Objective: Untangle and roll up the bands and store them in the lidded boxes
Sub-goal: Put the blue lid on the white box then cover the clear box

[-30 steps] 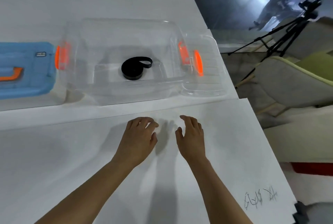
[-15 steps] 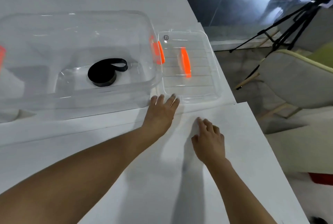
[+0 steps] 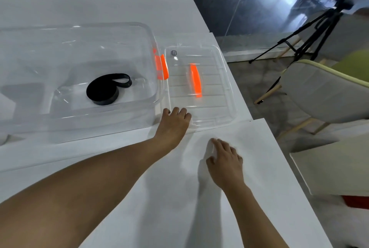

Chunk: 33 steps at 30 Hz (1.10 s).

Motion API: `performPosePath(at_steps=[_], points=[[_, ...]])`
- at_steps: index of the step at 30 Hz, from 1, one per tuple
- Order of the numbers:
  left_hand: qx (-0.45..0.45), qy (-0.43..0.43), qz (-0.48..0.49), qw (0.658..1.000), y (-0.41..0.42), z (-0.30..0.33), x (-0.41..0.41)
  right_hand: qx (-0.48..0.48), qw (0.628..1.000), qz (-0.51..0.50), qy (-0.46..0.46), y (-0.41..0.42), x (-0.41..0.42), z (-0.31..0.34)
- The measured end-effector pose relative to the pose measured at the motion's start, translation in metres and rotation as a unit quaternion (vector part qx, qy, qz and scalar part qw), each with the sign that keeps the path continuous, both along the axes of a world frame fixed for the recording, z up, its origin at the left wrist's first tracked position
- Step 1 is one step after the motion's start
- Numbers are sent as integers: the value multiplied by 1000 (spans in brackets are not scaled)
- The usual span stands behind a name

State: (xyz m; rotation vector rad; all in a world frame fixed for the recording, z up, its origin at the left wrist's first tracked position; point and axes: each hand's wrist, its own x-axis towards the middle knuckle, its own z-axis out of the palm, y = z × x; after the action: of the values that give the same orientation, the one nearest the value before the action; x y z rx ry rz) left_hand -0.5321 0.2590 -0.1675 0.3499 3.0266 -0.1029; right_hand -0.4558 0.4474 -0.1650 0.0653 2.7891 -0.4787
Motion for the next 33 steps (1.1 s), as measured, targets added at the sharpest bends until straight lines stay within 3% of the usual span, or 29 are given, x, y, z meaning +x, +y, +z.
performPosePath(at_steps=[5,8,18,23,28,33], points=[[41,66,-6,997,-9,3,32,-67,983,-75,152,7,7,17],[56,64,-30,996,-17,1,57,-67,972,-77,211,7,13,27],[157,21,-105,982,-60,-6,204,-5,995,-22,96,-4,51,26],[130,60,-51,988,-101,-8,268,24,998,-28,52,-3,92,16],[66,1,74,995,-119,4,300,30,997,-13,65,-22,146,7],[56,-63,208,975,-131,12,319,29,998,0,53,-45,183,11]])
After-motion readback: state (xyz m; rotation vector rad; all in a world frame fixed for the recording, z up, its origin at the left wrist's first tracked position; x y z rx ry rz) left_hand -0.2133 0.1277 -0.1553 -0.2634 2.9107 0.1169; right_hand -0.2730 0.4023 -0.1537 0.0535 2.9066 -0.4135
